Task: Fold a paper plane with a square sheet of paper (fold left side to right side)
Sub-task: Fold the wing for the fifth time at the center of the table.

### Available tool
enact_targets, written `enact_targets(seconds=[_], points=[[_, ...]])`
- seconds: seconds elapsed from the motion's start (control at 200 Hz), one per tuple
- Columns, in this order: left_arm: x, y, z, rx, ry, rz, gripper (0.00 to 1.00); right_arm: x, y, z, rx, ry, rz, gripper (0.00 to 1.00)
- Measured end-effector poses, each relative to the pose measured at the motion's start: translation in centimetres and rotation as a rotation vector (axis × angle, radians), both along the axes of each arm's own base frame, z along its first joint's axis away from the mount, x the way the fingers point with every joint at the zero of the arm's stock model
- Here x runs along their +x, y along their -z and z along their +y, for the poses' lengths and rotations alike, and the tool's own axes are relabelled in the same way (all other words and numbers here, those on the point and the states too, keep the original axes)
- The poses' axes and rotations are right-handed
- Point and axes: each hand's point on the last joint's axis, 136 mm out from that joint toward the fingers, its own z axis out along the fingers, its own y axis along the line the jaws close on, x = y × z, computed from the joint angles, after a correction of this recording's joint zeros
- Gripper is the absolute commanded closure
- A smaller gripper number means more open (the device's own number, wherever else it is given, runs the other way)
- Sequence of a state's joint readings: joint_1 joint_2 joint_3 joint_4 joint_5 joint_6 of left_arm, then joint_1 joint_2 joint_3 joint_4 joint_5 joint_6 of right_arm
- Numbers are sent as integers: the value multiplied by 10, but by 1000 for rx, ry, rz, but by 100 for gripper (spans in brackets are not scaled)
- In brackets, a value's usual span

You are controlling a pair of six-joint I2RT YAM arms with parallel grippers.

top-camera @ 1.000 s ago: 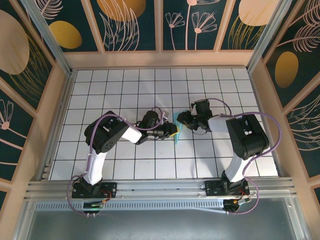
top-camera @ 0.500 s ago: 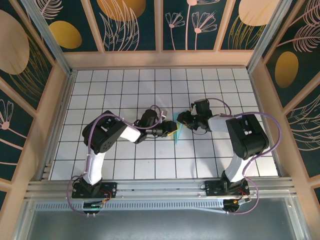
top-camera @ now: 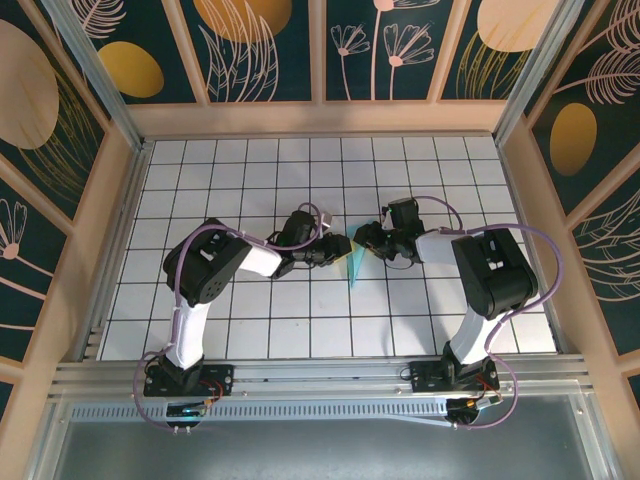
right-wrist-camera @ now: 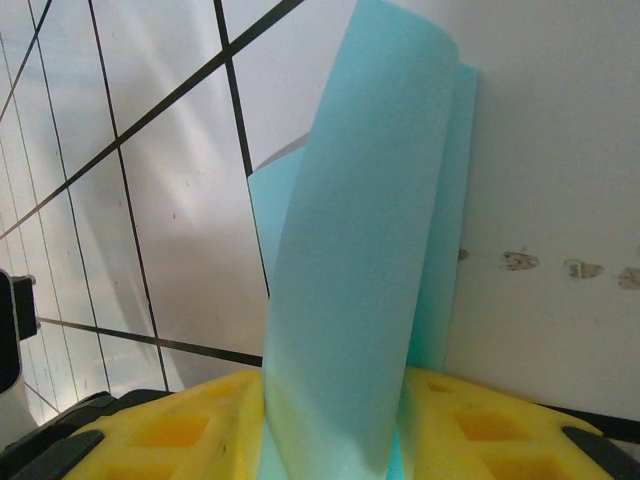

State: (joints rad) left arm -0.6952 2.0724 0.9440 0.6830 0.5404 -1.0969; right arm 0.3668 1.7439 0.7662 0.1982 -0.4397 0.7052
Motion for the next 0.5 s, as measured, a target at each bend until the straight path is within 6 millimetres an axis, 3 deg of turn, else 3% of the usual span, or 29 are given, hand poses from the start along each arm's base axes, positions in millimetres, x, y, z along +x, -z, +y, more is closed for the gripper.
enact_targets(seconds=[0.5], points=[[4, 2, -4, 14, 19, -19, 73, 1, 1, 0, -7, 0, 15, 61]])
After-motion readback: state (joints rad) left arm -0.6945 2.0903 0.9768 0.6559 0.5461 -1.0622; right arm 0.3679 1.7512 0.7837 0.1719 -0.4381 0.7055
